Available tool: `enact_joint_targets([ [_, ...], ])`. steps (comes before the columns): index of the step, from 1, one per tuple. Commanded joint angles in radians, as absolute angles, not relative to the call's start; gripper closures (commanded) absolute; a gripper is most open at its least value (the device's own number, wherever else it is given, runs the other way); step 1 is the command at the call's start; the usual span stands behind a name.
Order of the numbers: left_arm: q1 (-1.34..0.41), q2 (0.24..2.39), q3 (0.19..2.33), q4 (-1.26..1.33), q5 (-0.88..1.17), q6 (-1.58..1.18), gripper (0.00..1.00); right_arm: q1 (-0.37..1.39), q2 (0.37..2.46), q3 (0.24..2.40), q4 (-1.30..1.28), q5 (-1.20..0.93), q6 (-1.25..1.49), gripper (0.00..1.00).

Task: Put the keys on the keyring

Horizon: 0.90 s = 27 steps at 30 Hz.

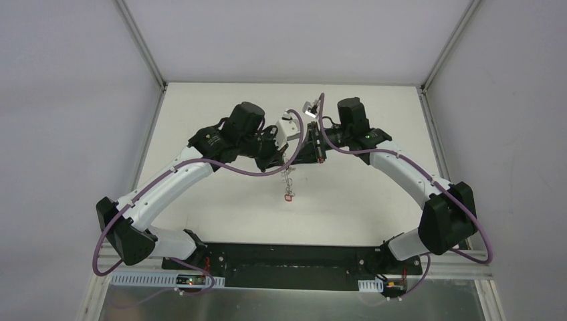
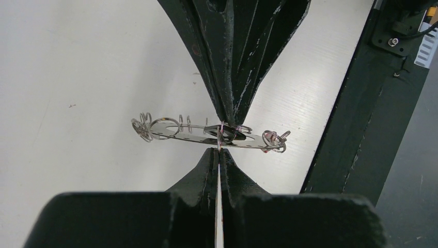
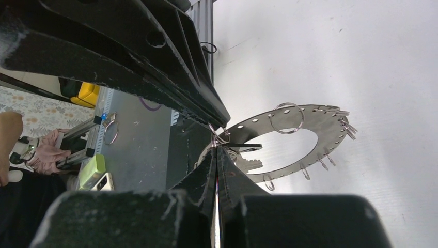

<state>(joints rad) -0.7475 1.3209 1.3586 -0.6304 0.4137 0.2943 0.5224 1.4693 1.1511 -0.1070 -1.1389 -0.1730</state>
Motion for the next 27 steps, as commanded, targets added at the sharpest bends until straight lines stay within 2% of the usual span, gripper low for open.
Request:
enact_joint_targets([
  [1, -0.758, 1.307, 1.390, -0.591, 0.408, 0.271, 1.00, 0.527, 1.453, 1.157, -0.104, -1.108, -0.199, 1.00],
  [27, -0.759, 1.333, 1.405, -0.594, 0.378, 0.261, 1.00, 0.533, 1.467, 1.169, -0.095, -1.029, -0.149, 1.00],
])
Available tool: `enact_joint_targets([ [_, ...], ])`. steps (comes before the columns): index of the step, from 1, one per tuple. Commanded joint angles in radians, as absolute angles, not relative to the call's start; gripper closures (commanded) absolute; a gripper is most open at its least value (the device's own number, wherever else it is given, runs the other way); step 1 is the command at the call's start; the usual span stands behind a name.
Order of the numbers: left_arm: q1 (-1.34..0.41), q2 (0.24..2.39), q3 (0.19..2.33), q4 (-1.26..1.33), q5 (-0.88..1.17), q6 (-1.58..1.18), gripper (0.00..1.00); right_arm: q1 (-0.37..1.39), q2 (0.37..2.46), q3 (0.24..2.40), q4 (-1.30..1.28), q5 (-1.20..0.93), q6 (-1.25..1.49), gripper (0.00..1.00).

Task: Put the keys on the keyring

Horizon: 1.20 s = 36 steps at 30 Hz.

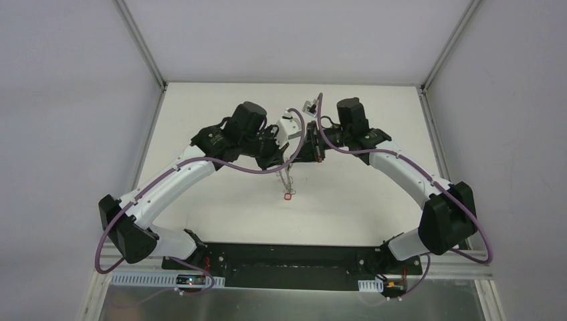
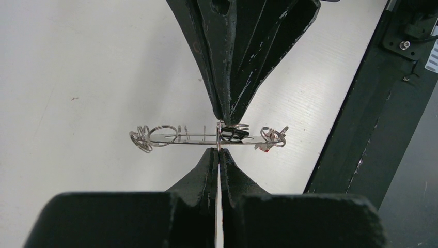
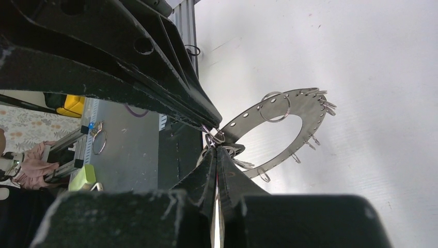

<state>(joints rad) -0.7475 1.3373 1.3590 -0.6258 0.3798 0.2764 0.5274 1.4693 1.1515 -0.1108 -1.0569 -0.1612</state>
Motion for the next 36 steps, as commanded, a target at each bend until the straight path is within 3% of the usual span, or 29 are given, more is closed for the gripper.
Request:
enact_joint_targets([
  [1, -0.759, 1.334, 1.405, -0.594, 0.377, 0.260, 1.00, 0.532, 1.470, 1.168, -0.093, -1.029, -0.147, 1.00],
  [17, -0.759, 1.333, 1.402, -0.591, 0.370, 0.264, 1.00, 0.539, 1.487, 1.178, -0.095, -0.940, -0.124, 1.00],
  [36, -0.758, 1.308, 1.370, -0.574, 0.398, 0.275, 1.00, 0.500, 1.466, 1.155, -0.045, -1.032, -0.098, 1.00],
])
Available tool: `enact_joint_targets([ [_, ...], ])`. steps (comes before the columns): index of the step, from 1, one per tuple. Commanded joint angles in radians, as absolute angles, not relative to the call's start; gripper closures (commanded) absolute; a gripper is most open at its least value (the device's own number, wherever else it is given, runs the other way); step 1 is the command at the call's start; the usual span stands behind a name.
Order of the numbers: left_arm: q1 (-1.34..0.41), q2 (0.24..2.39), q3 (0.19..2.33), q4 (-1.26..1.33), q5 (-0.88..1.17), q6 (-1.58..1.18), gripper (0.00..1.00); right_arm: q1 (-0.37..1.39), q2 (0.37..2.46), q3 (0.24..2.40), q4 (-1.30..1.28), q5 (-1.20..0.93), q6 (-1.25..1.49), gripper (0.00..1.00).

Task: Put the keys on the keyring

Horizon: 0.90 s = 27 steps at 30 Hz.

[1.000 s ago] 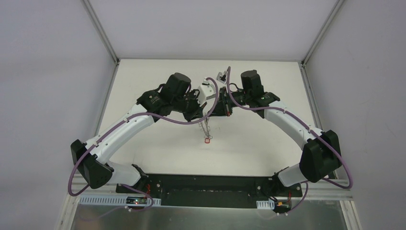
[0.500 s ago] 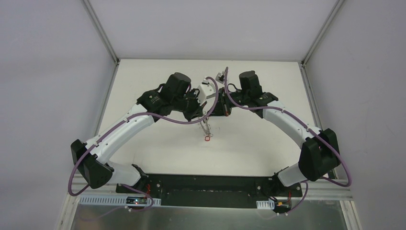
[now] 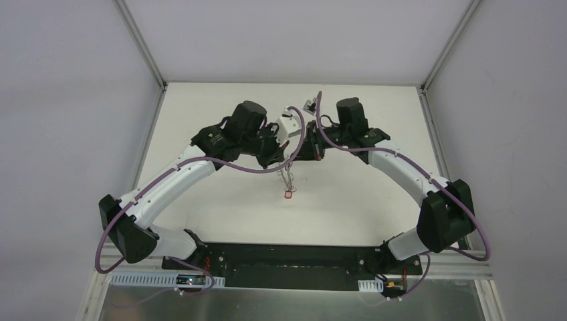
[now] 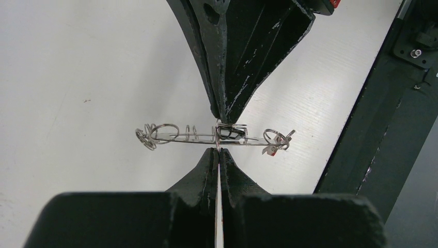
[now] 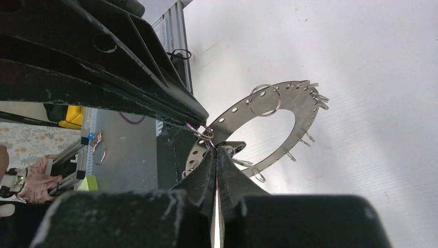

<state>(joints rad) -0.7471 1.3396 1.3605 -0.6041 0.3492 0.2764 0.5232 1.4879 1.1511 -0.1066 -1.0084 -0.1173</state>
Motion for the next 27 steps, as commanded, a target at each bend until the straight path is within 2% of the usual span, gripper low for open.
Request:
enact_joint_targets([
  [1, -0.759, 1.306, 1.369, -0.574, 0.408, 0.276, 1.00, 0.499, 1.465, 1.154, -0.043, -1.034, -0.098, 1.00],
  [19, -0.752, 1.274, 1.353, -0.568, 0.475, 0.296, 1.00, 0.505, 1.526, 1.143, -0.034, -1.086, -0.087, 0.99],
  [23, -0.742, 1.268, 1.345, -0.568, 0.498, 0.302, 1.00, 0.506, 1.522, 1.147, -0.034, -1.110, -0.090, 0.93],
  [27, -0.714, 1.255, 1.331, -0.553, 0.560, 0.289, 1.00, 0.502, 1.501, 1.142, -0.049, -1.126, -0.124, 0.78],
])
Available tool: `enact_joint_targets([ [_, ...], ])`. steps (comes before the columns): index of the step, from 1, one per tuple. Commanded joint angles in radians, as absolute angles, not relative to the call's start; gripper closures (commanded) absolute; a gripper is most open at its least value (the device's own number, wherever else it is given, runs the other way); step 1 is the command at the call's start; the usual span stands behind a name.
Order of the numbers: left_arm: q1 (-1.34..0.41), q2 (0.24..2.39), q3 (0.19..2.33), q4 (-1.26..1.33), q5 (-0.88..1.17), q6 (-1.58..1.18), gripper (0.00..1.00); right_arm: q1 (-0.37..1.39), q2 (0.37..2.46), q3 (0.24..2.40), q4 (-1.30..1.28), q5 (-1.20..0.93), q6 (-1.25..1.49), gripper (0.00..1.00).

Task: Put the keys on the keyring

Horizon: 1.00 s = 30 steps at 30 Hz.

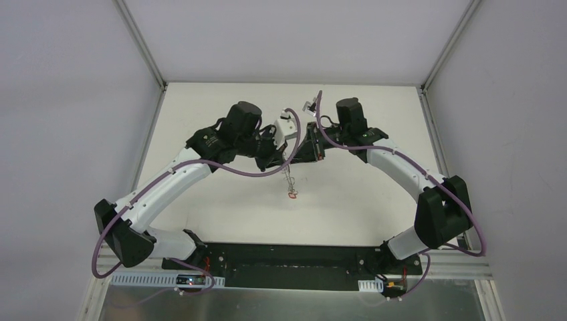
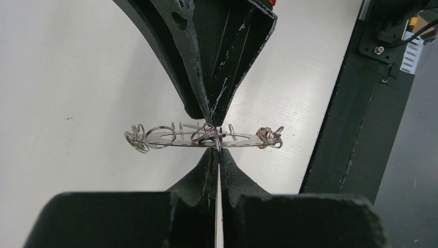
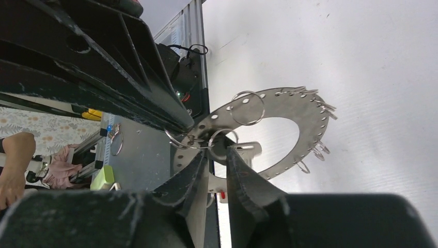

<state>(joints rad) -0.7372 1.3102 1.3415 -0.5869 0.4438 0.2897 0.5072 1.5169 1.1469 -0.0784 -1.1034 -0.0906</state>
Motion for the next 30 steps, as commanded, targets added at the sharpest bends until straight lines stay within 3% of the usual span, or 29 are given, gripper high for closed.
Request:
enact_joint_targets([
  [1, -0.704, 1.250, 1.327, -0.549, 0.589, 0.280, 1.00, 0.500, 1.494, 1.139, -0.056, -1.134, -0.139, 0.75],
  [7, -0.657, 1.234, 1.306, -0.510, 0.711, 0.234, 1.00, 0.490, 1.445, 1.126, -0.095, -1.190, -0.220, 0.60],
  [18, -0.614, 1.235, 1.296, -0.439, 0.867, 0.145, 1.00, 0.490, 1.368, 1.200, -0.273, -1.180, -0.360, 0.58],
  [30, -0.596, 1.252, 1.234, -0.258, 0.962, -0.050, 1.00, 0.492, 1.313, 1.245, -0.304, -1.182, -0.349, 0.58],
])
